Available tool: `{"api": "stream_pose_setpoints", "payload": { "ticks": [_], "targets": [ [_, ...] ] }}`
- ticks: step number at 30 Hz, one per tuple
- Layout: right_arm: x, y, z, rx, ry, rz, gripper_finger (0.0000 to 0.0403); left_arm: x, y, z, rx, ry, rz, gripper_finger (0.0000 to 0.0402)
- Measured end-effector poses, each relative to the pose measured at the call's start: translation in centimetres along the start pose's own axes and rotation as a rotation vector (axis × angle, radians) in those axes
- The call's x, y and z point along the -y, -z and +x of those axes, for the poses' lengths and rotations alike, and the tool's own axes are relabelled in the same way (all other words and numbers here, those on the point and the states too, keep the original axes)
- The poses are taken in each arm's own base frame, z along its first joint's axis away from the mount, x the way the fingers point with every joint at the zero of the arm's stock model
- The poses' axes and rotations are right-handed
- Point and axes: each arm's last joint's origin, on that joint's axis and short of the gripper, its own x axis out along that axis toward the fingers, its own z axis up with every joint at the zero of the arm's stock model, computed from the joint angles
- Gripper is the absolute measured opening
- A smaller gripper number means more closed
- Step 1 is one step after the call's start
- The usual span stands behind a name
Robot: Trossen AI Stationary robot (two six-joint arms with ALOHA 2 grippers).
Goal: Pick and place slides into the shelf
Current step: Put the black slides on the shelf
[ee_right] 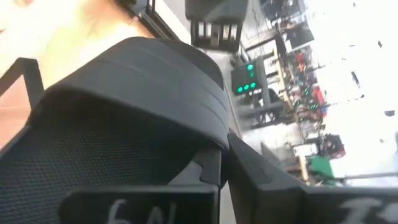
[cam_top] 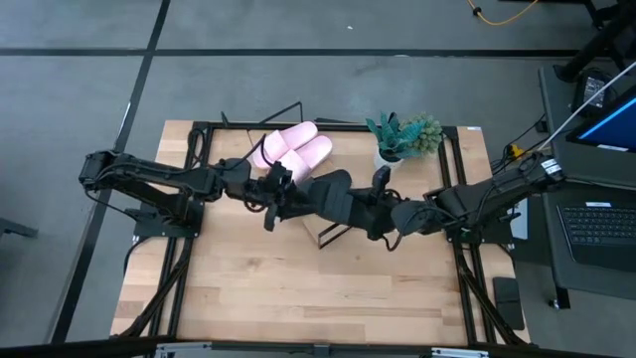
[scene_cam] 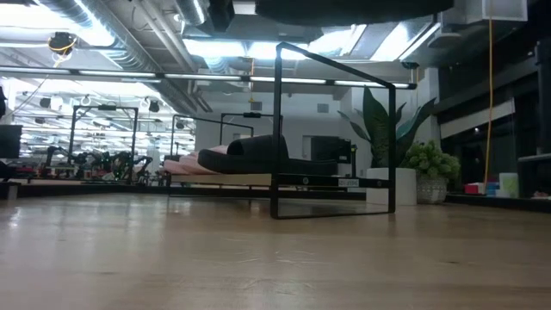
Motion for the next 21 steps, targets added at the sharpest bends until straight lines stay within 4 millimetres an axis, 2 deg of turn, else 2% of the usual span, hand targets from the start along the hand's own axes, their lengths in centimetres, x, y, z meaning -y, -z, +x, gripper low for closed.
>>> {"api": "stream_pose_setpoints", "payload": {
  "ticks": [6, 13, 21],
  "targets": [
    [-0.1, -0.5, 0.6, 0.038, -0.002, -0.021, 0.0012, 0.0, 0.0, 0.0, 0.004, -0.006, -0.013, 0.0163],
    [0.4, 0.1, 2.4, 0.016, 0.004, -0.024, 0.0012, -0.1, 0.0, 0.0, 0.004, -0.009, -0.016, 0.0163],
    [0.9, 0.3, 3.6, 0.055, -0.009, -0.043, 0.0012, -0.6, 0.4, 0.0, -0.018, -0.093, -0.046, 0.0163]
  ]
}}
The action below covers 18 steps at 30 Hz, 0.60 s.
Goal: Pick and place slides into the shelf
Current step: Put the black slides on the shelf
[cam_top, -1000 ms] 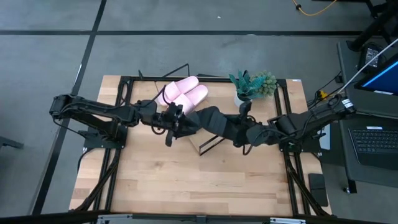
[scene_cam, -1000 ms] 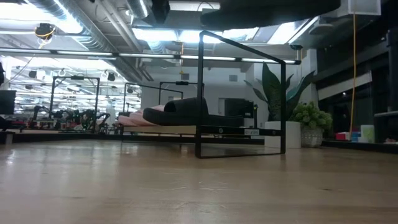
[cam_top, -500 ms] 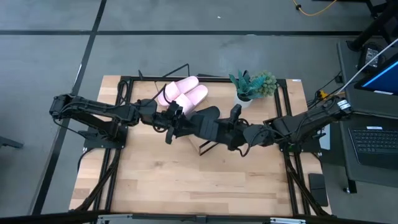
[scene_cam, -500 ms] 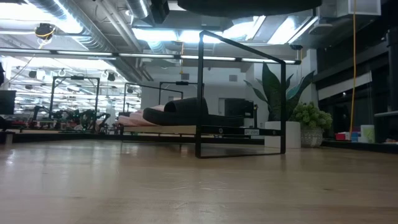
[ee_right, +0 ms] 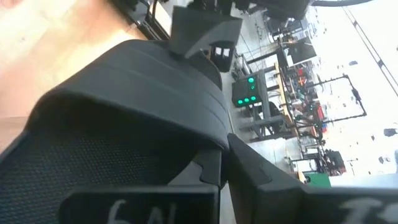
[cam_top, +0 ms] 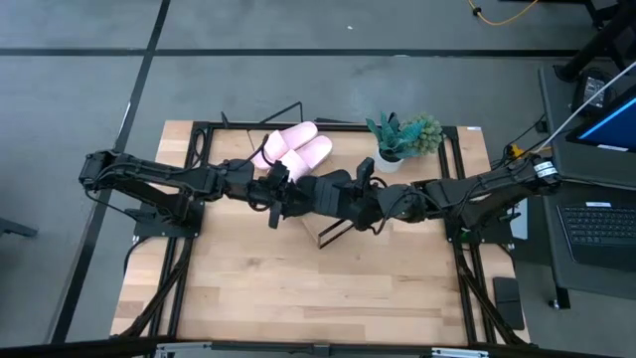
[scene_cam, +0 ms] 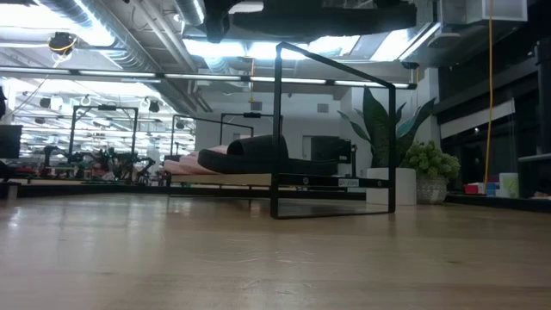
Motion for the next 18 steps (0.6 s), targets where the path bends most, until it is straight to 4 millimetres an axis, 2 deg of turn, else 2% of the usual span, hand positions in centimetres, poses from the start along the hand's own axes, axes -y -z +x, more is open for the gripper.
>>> {"api": "stream_pose_setpoints", "payload": {
  "ticks": [10, 18],
  "targets": [
    [0.04, 0.0, 0.04, -0.001, 0.005, -0.007, 0.0012, -0.81, -0.48, -0.09, 0.021, -0.043, -0.006, 0.0163],
    [-0.11, 0.16, 0.01, -0.024, -0.001, -0.015, 0.0012, -0.98, 0.05, -0.1, -0.05, -0.038, -0.031, 0.0163]
  ]
}}
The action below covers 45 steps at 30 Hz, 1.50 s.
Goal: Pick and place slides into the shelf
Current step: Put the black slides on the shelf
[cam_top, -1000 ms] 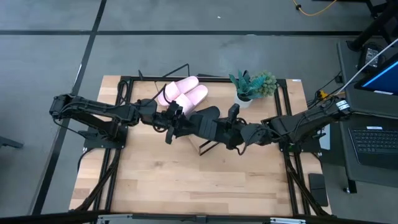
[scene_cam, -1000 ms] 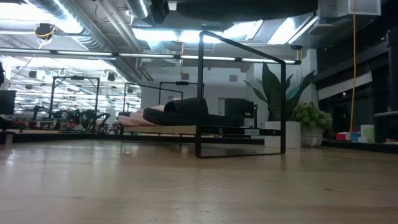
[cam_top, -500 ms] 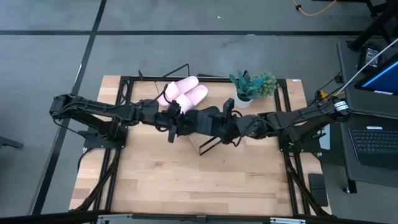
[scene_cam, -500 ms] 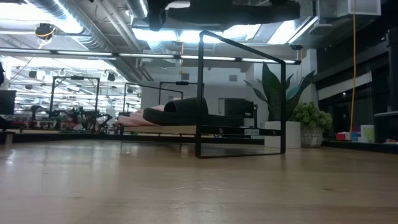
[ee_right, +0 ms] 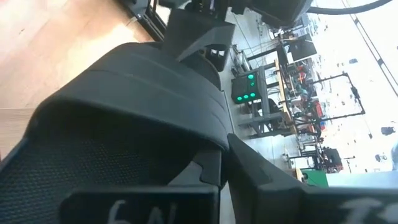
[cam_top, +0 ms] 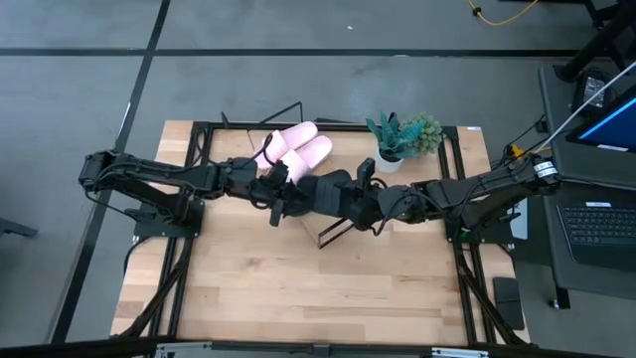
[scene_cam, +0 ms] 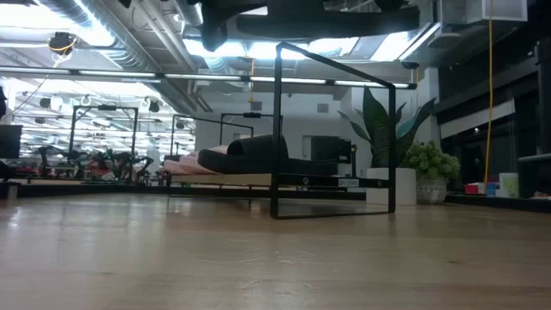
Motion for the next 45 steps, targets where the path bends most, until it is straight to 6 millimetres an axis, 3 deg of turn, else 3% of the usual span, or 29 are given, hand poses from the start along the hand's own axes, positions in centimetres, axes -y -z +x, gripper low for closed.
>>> {"api": "stream_pose_setpoints", "payload": {
  "ticks": [36, 40, 45],
  "targets": [
    [0.24, -0.22, -0.04, 0.033, 0.007, 0.028, 0.0012, -0.78, -0.41, 0.74, 0.05, -0.009, 0.001, 0.0161],
    [0.24, -0.24, -0.03, 0.035, 0.008, 0.03, 0.0012, -0.78, -0.46, 0.7, 0.058, -0.017, 0.013, 0.0136],
    [0.25, -0.25, -0.04, 0.036, 0.007, 0.03, 0.0012, -0.84, -0.41, 0.72, 0.055, -0.026, 0.048, 0.0067]
  ]
}}
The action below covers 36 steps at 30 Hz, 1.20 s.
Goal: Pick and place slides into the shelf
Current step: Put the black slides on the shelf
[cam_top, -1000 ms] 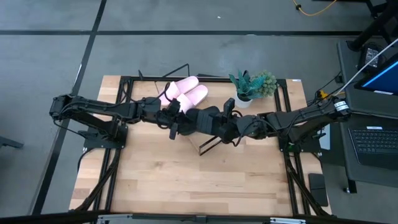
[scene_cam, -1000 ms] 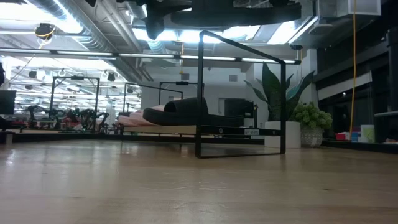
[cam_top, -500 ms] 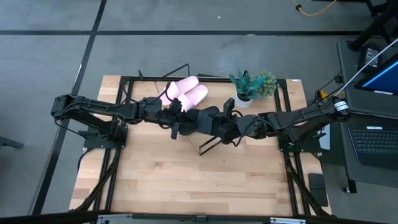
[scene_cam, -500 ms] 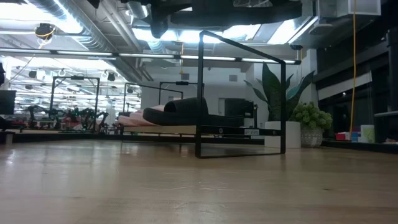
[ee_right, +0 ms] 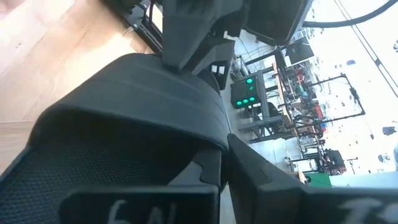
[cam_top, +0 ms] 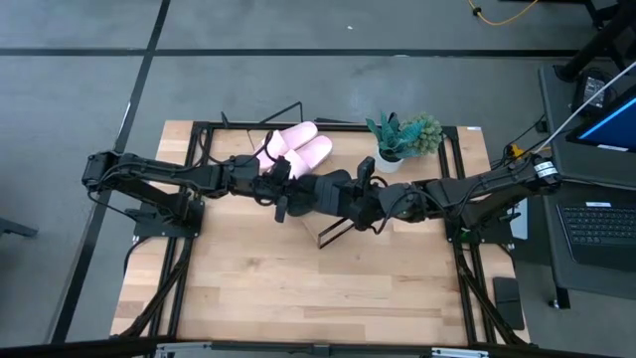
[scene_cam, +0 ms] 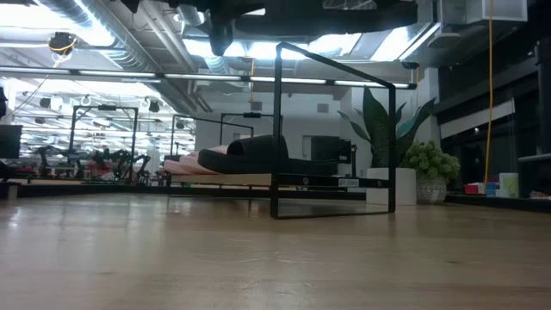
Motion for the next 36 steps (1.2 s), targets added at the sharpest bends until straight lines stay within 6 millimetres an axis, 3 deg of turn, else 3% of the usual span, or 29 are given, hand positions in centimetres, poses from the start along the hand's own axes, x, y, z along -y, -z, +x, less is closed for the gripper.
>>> {"api": "stream_pose_setpoints", "payload": {
  "ticks": [4, 11, 18, 26, 31, 36],
  "targets": [
    [0.0, 0.0, 0.0, 0.005, -0.002, 0.001, 0.0012, 0.0, 0.0, 0.0, -0.005, -0.003, 0.011, 0.0011],
    [0.0, 0.0, 0.0, 0.004, -0.002, 0.001, 0.0014, 0.2, 0.2, 0.0, -0.005, -0.004, 0.068, 0.0004],
    [0.0, 0.0, 0.0, -0.001, 0.003, 0.012, 0.0097, 0.2, 0.2, 0.0, -0.006, -0.004, 0.113, 0.0002],
    [0.1, -0.3, -1.4, -0.096, 0.117, 0.06, 0.0179, 0.2, 0.1, -0.2, -0.002, -0.002, 0.122, 0.0001],
    [-0.5, -0.9, -2.8, -0.084, 0.108, 0.074, 0.02, 0.5, -0.8, -1.2, 0.031, 0.001, 0.141, 0.0001],
    [-1.1, -1.4, -4.4, -0.146, 0.195, 0.117, 0.0189, 1.1, -1.4, -2.7, 0.071, -0.053, 0.174, 0.0]
  ]
}}
